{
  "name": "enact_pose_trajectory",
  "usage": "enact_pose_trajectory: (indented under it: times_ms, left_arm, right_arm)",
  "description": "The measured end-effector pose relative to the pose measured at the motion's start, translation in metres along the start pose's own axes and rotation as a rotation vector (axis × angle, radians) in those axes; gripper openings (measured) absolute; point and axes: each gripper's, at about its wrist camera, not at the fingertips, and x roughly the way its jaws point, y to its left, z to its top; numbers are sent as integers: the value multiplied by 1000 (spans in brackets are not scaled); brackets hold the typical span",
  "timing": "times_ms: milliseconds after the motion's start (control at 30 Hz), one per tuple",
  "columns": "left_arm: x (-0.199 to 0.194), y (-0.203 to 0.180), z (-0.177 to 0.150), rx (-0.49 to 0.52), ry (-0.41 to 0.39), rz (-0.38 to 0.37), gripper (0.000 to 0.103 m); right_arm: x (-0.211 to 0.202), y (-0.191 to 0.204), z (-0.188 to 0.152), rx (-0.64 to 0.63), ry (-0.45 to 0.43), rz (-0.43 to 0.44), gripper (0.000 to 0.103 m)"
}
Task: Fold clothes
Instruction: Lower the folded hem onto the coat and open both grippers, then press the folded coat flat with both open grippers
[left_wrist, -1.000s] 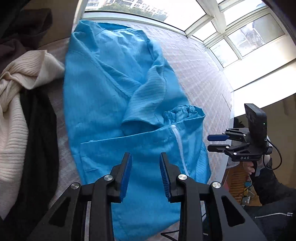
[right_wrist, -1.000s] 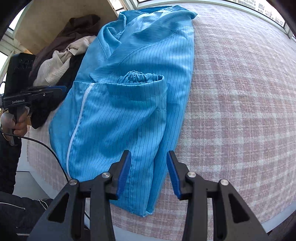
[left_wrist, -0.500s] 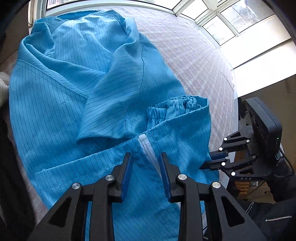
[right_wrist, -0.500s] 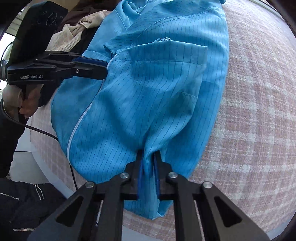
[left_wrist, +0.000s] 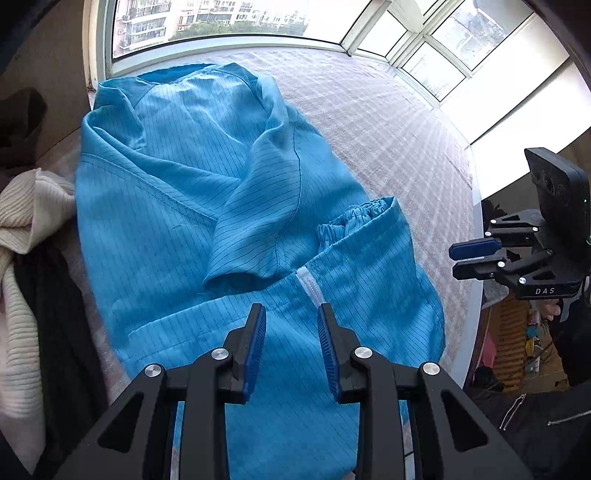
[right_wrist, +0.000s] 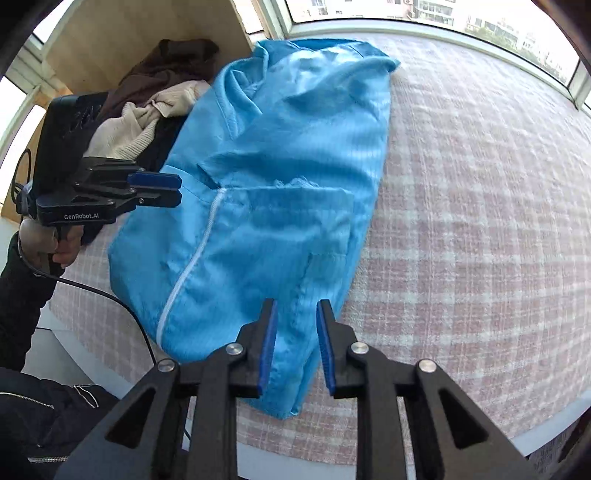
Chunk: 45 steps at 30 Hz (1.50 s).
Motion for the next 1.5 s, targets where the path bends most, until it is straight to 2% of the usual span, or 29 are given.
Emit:
enact_pose_trajectory:
  times_ms: [67, 167, 233, 367, 500, 567, 633, 733, 767, 867, 933, 1033, 1133, 1233, 1333, 1500]
  left_arm:
    - [-18, 7, -19, -21, -13, -2, 28]
    - [-19, 15, -46, -82, 11, -22, 28]
    - [-13, 25, -50, -100, 14, 17, 28]
    - [1, 46, -59, -137, 22, 95, 28]
    - [6, 63, -64, -189, 28, 147, 23]
    - [-8, 61, -63, -191, -23, 131, 23]
    - [-16, 51, -61, -180, -61, 85, 23]
    - [-13, 27, -53, -108, -81, 68, 25]
    - [-6, 21, -50, -86, -72, 77, 25]
    - [21, 15, -34, -61, -10, 122, 25]
    - [34, 23, -28, -63, 36, 155, 25]
    - [42, 28, -25, -44, 59, 210, 22]
    - [27, 22, -26, -34, 12, 214, 23]
    - [17, 12, -36, -17, -15, 177, 23]
    - [12, 3, -54, -14, -12, 148, 23]
    - [8, -10, -103, -51, 0, 91, 23]
  right_arm:
    - [7, 22, 22, -44, -42, 29, 29]
    - [55, 47, 49, -61, -1, 5, 29]
    - [85, 49, 60, -27, 42, -38, 29]
    - [118, 34, 56, 56, 109, 8, 29]
    - [89, 44, 57, 6, 38, 28, 29]
    - [73, 56, 56, -38, 9, 64, 29]
    - [71, 68, 56, -80, 4, 40, 29]
    - [92, 74, 61, -120, 20, -85, 29]
    - [102, 74, 63, -121, 32, -127, 29]
    - [127, 69, 72, -110, 71, -159, 29]
    - [127, 74, 73, -142, 58, -190, 29]
    - [112, 73, 71, -122, 21, -180, 29]
    - [84, 60, 63, -39, -34, -140, 29]
    - [78, 50, 57, -11, -57, -181, 29]
    - [86, 45, 53, 15, -26, -170, 29]
    - [64, 78, 26, -95, -69, -150, 29]
